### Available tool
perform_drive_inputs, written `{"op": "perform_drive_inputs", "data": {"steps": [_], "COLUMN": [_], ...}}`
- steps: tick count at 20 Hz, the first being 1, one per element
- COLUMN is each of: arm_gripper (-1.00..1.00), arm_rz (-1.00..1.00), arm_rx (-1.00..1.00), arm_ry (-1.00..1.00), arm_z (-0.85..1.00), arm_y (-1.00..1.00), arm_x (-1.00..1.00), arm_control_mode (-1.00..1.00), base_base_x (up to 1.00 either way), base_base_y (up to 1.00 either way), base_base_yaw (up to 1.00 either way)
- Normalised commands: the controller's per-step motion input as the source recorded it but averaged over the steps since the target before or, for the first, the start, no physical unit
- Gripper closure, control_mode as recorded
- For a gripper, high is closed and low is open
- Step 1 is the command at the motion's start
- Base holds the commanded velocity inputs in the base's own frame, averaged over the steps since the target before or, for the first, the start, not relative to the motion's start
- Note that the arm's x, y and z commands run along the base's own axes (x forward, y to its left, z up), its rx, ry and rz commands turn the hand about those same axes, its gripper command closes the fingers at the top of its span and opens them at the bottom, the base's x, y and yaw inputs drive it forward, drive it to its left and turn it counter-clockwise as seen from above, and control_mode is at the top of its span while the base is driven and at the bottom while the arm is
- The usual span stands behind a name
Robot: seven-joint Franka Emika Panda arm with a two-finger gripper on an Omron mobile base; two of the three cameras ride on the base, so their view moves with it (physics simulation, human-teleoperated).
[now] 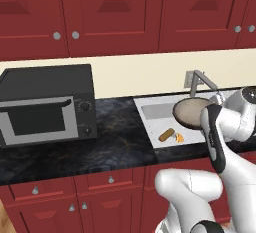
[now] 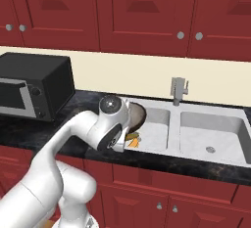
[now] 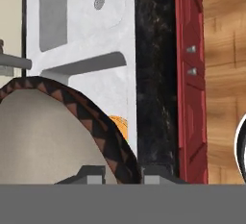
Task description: Dump the hot dogs from the bowl so the bowl can be washed. Place the bowl in the sink after clearing the leftovers.
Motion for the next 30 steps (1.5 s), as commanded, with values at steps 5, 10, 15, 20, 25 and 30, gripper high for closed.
{"op": "perform_drive_inputs", "data": {"steps": [5, 10, 15, 20, 25, 30], "arm_gripper": [1.00, 1.00, 1.00, 1.00, 1.00, 1.00], "arm_rz": [-0.17, -0.17, -0.12, -0.01, 0.01, 0.00], "arm_rx": [0.14, 0.19, 0.14, 0.13, 0.04, -0.01], "arm_ry": [0.00, 0.06, 0.16, 0.09, 0.00, 0.05], "arm_z": [0.12, 0.05, 0.00, 0.00, -0.04, -0.03], "arm_y": [-1.00, -1.00, -1.00, -1.00, -0.75, -0.05], "arm_x": [-0.31, -0.29, 0.02, 0.42, 0.61, 0.10], "arm_control_mode": [-1.00, -1.00, -1.00, -1.00, -1.00, -1.00], "base_base_x": [0.00, 0.00, 0.00, 0.00, 0.00, 0.00], "base_base_y": [0.00, 0.00, 0.00, 0.00, 0.00, 0.00], "base_base_yaw": [0.00, 0.00, 0.00, 0.00, 0.00, 0.00]}}
